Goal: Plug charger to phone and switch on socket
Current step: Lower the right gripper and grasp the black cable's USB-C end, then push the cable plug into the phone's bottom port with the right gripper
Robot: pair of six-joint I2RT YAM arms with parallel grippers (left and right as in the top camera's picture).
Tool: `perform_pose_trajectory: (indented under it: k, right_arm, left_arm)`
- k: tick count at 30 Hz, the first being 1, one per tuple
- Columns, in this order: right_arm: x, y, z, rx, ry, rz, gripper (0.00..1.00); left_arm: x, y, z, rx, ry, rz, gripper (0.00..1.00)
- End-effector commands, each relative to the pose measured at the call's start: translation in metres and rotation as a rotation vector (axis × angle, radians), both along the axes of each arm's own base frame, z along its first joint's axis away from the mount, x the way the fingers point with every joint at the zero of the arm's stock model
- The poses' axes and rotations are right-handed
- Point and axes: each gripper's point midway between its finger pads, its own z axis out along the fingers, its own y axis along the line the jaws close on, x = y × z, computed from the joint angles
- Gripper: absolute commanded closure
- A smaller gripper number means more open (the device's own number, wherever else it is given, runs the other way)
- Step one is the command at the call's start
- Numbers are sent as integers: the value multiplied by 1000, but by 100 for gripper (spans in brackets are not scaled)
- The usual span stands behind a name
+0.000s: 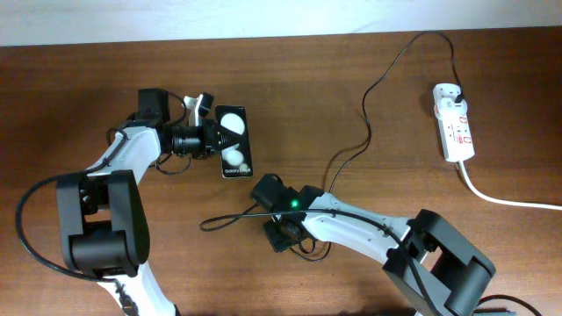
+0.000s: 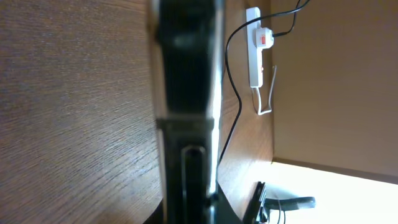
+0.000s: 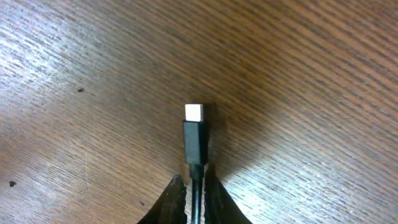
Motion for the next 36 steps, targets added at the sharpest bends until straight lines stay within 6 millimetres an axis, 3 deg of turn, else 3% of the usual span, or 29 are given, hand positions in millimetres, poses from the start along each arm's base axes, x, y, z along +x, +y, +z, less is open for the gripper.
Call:
perform_pose_trajectory:
  k: [1,2,3,6,12,15,18,23,28,32,34,36]
  right_arm:
    - [3,0,-1,3,11,-16,85]
    - [3,0,-1,3,10,-16,85]
    - [3,1,-1,6,8,-16,94]
    - [4,8,3,36,14,-12,96]
    - [21,48,47,368,85,-40,96]
    - [45,73,70,537,16,-32,96]
    - [51,101,99,706,-26,51,96]
    - [74,120,125,860,-161,50,96]
    - [85,116,123,839,-194,-4,96]
    - [84,99,127,898,-74,13,96]
    - [76,92,136,964,16,69,96]
    - [74,89,128,934,27,50,96]
  left_arm:
    - [-3,-3,10,-68,-8,-19,100]
    - [-3,-2,12,-81,-16,-21,100]
    - [-1,3,12,-80,-16,-10,100]
    - [0,10,15,-99,-14,5,100]
    - [-3,24,18,-171,-12,27,100]
    - [-3,29,17,-172,-5,44,100]
    - [-2,31,17,-173,-2,48,100]
    - [-6,23,48,-333,-77,-22,100]
    - [-9,22,58,-389,-85,-45,100]
    - [-7,22,62,-416,-41,-39,100]
    - [-3,23,54,-385,48,9,100]
    - [3,26,42,-323,98,63,100]
